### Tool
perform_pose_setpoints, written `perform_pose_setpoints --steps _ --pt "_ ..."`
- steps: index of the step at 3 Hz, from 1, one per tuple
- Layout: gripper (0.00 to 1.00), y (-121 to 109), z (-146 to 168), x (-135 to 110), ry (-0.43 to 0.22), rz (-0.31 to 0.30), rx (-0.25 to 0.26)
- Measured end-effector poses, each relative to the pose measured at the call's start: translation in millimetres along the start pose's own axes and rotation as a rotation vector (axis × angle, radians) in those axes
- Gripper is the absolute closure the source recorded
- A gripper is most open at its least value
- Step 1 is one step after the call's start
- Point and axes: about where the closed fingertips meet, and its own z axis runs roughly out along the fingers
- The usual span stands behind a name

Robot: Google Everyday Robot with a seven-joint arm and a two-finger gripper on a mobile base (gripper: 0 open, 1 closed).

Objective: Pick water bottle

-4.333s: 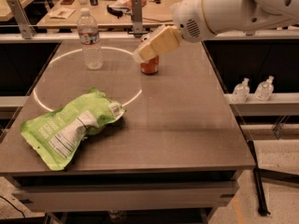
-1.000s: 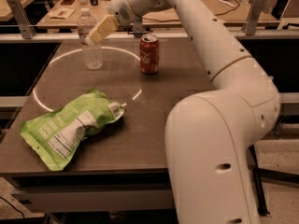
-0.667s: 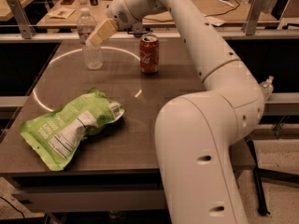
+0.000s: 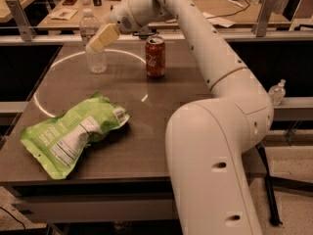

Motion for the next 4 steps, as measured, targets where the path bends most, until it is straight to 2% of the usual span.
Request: perform_pose_setpoints --steps 1,2,4 --pt "0.00 -3.7 4.9 -9.1 -0.017 0.006 0.088" --pt "0.00 4.2 15.0 -11.2 -0.004 0.006 0.145" --pt "0.00 13.7 30.1 -4.5 0.028 0.016 0.156"
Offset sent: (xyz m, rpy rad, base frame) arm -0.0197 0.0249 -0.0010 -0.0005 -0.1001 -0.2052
